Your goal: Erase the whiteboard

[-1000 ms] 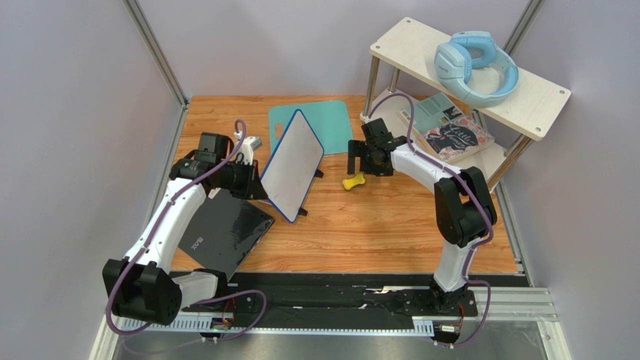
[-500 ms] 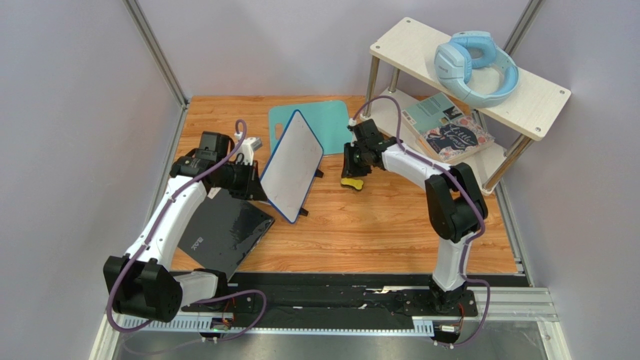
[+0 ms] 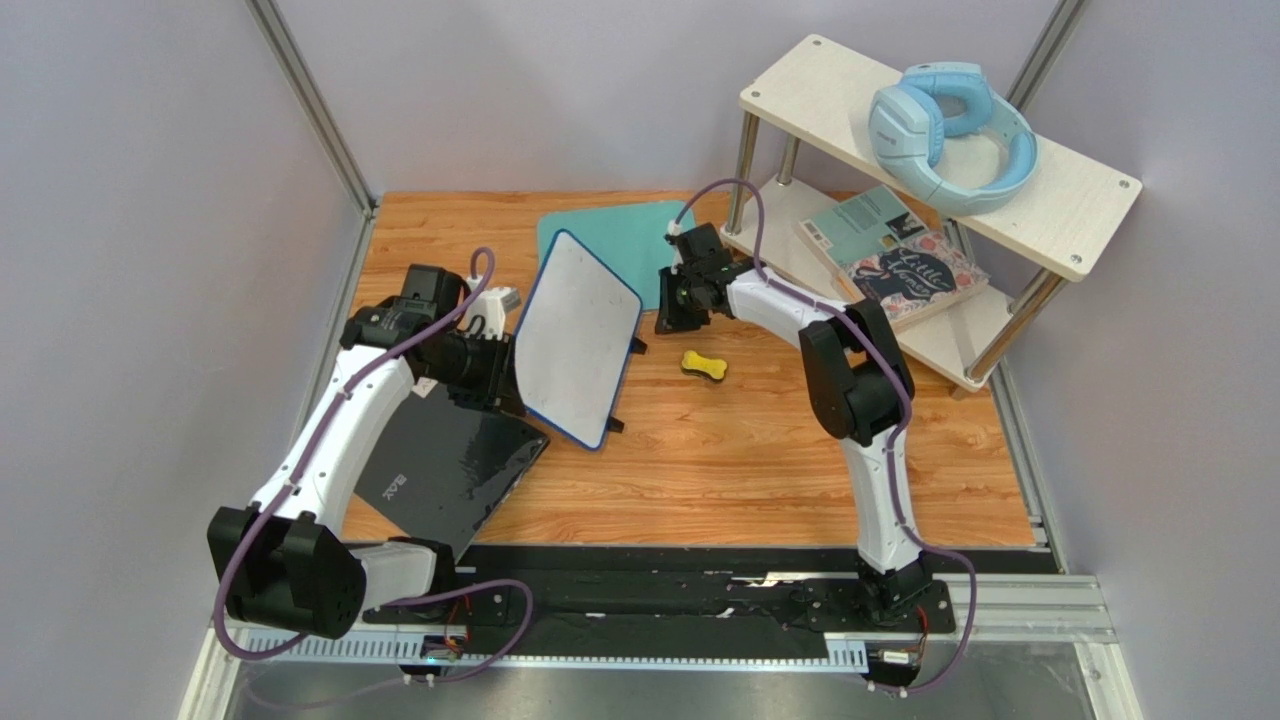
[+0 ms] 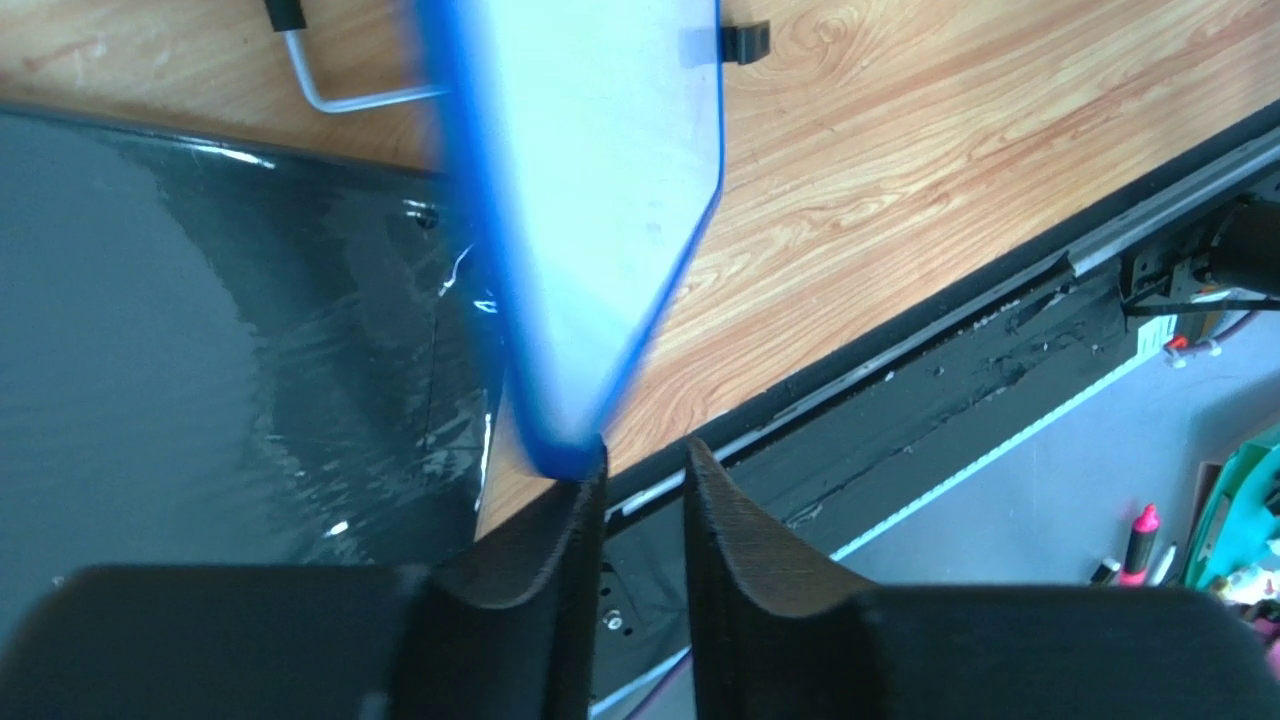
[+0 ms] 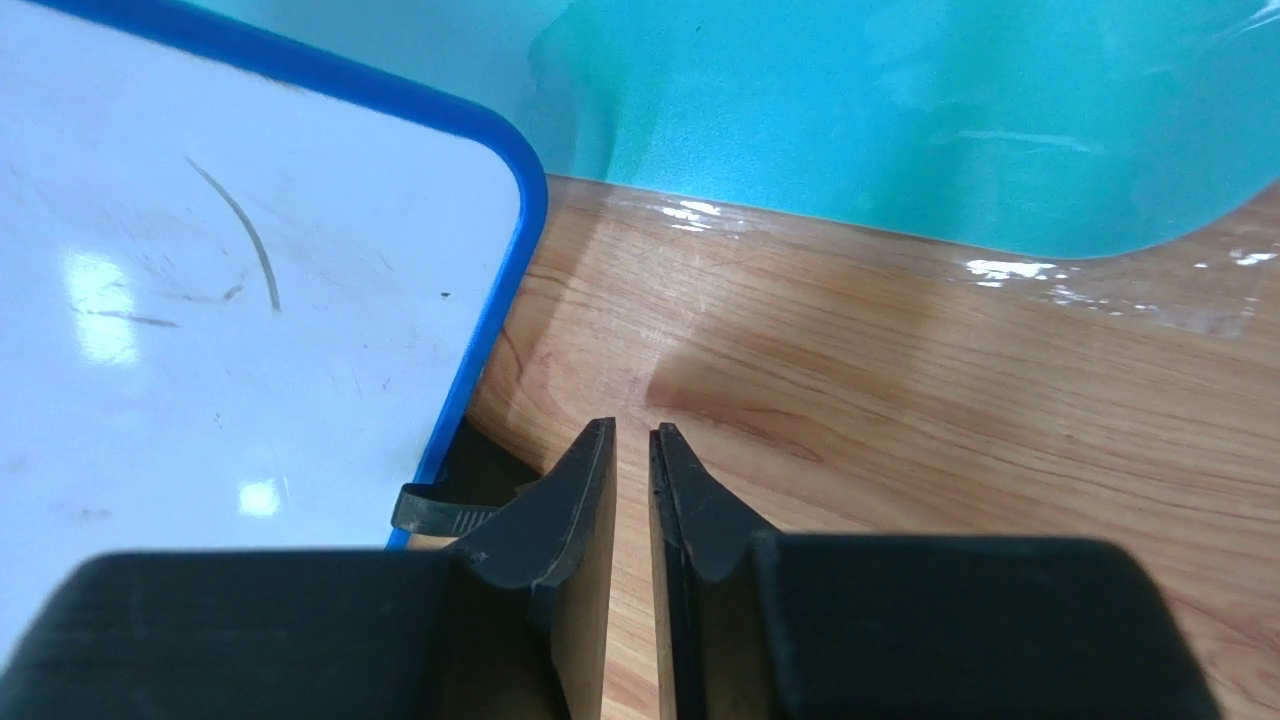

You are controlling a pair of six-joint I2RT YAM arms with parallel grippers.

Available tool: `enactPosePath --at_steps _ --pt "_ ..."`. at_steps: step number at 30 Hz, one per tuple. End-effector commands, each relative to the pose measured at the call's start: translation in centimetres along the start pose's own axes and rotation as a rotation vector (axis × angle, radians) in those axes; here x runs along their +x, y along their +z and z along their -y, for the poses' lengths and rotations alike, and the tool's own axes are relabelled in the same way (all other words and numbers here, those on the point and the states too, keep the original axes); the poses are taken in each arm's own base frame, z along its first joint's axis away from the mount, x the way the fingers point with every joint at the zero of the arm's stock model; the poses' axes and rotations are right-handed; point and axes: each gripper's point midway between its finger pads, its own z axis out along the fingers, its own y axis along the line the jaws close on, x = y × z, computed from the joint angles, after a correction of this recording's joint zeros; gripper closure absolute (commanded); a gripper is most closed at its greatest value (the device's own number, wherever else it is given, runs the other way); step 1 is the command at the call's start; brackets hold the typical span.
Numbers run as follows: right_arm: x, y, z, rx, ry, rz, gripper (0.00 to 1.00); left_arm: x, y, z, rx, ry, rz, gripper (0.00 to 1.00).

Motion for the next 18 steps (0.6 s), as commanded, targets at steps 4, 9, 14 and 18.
enactPosePath --at_steps 4,9,14,18 --pt "0.9 0.2 -4.0 -0.097 -0.045 -0.005 0.83 -0.2 -0.4 -0.1 -0.027 -0.019 -0.019 0.62" --pt "1.3 0.1 -4.6 -0.111 -0.047 -0.009 0.83 -0.6 -0.7 -0.4 -0.053 -0.011 -0.004 0.56" --pt "0.8 0.2 -4.4 -0.093 -0.049 0.01 0.83 -0.9 -1.5 -0.3 -0.067 0.011 0.019 0.51" --pt "1.3 0.5 -4.7 -0.109 -0.042 -0.005 0.83 -1.5 -2.6 -0.2 -0.093 0.035 0.065 0.44"
